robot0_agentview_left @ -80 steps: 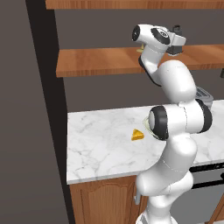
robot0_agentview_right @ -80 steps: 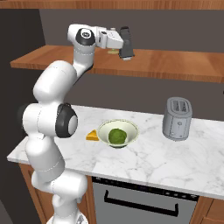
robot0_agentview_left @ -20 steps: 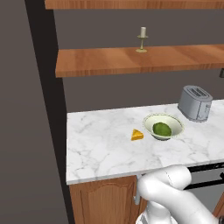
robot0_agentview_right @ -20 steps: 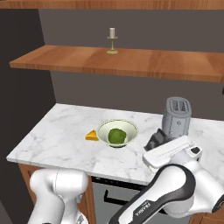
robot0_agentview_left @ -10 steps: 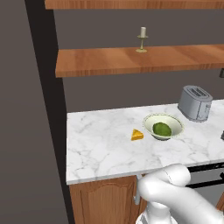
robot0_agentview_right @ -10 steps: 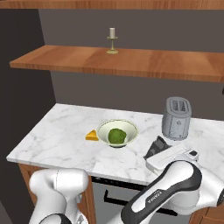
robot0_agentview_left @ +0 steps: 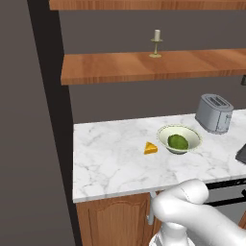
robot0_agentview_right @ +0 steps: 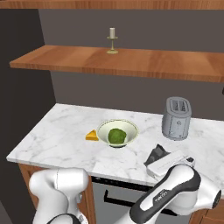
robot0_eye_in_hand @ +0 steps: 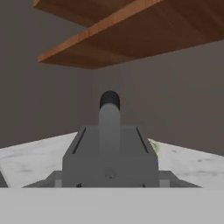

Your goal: Pick the cheese from the fridge and the cheese grater from the cabinet and place them next to the salad bowl.

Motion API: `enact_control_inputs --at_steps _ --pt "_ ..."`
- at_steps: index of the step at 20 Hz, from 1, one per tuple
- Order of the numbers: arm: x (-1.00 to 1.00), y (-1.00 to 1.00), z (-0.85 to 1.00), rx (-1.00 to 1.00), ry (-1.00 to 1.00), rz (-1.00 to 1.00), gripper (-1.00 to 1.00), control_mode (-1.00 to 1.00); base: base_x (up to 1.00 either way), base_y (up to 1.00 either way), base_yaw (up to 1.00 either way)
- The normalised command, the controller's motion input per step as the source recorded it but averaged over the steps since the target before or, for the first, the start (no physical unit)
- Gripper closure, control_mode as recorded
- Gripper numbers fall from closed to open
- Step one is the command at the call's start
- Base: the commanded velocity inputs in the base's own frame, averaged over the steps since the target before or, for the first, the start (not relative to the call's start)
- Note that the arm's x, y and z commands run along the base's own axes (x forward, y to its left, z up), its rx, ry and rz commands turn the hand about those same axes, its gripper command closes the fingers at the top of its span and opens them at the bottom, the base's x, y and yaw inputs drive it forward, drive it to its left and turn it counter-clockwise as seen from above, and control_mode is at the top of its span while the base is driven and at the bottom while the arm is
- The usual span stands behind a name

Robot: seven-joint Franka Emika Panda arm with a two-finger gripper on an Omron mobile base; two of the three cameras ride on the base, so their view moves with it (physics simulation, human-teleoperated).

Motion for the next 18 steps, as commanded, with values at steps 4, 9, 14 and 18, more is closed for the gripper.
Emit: enact_control_inputs --at_steps 4,9,14,18 --pt "0.26 0.00 -0.50 -0.01 0.00 0.00 1.00 -1.00 0.00 0.00 0.00" --pt "0.29 0.00 -0.31 0.03 0.00 0.02 1.00 -1.00 0.00 0.00 0.00" --pt "0.20 0.00 -0.18 0.01 0.00 0.07 1.00 -1.00 0.00 0.00 0.00" --pt "0.49 0.00 -0.39 0.00 0.00 0.02 1.00 -1.00 0.00 0.00 0.00"
